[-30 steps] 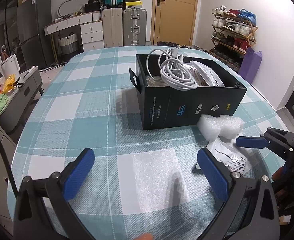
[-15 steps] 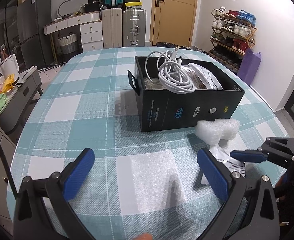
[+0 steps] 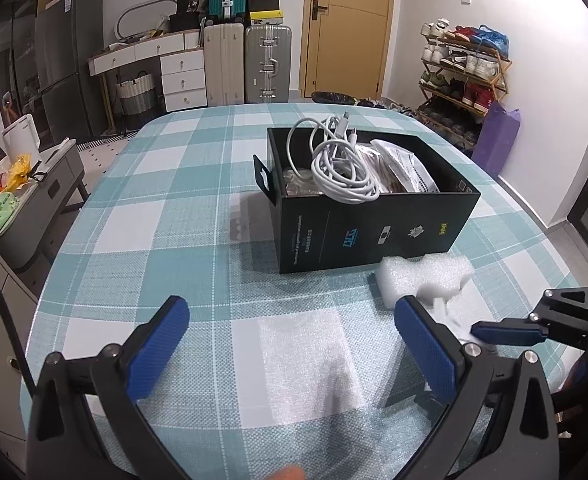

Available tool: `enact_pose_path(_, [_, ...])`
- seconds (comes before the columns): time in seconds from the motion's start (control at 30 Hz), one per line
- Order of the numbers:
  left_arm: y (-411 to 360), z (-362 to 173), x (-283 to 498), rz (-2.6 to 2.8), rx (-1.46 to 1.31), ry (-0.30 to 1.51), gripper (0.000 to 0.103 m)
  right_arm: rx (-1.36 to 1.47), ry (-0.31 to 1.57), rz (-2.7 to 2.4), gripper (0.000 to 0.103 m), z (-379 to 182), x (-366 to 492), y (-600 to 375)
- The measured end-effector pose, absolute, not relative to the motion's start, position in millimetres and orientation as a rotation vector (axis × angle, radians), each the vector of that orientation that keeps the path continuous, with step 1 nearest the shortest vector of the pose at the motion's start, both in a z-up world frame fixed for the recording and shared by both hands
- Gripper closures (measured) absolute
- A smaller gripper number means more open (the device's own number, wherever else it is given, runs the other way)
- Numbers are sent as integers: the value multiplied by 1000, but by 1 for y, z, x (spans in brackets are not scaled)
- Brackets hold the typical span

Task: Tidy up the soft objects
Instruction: 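Grasp the last white sachet with the right gripper while the left grasps the white foam piece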

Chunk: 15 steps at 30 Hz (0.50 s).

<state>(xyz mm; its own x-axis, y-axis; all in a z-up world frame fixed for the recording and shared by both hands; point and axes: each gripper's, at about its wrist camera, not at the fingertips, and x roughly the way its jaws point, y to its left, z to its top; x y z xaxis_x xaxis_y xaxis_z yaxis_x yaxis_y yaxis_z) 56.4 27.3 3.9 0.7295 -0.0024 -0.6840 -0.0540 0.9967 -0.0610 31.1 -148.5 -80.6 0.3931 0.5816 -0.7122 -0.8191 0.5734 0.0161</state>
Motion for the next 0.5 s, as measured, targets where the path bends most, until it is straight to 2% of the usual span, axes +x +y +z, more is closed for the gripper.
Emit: enact_pose_path(0.5, [-9,-6,76,-58,-19,791,0,-250,654,769,70,-58,48,-205])
